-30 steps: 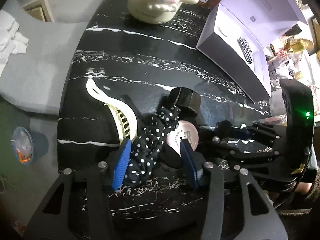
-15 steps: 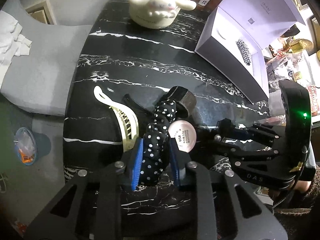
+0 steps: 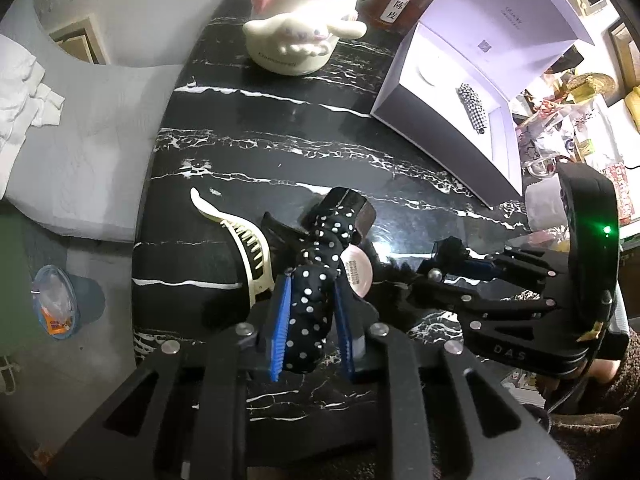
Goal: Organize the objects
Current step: 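Lift the polka-dot scrunchie with the left tool while the right tool hovers near the pink jar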
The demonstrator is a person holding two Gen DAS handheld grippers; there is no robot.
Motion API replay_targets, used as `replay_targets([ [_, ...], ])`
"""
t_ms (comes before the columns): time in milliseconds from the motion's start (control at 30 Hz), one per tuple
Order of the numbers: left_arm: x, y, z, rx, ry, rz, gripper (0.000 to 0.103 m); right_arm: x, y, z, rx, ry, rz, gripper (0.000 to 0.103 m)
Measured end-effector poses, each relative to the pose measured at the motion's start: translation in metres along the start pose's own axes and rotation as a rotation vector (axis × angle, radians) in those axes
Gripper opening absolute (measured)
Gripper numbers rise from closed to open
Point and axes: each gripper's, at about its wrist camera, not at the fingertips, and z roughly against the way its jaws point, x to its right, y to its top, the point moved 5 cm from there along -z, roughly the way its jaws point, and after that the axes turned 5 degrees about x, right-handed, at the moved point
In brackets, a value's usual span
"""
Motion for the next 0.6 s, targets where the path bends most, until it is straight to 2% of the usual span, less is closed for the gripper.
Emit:
replay_targets([
  [233,-0.002,-0.002,0.005,-0.009,-0.014,0.012,0.020,-0.003,-0.001,0.005,0.012,0.002,-0.004,0.041],
  [600,-0.005,-0.013,-0.015,-0.077,-0.014,0.013,0.020,-0.002,-0.010,-0.003,-0.020,-0.016,-0.019,0.041],
])
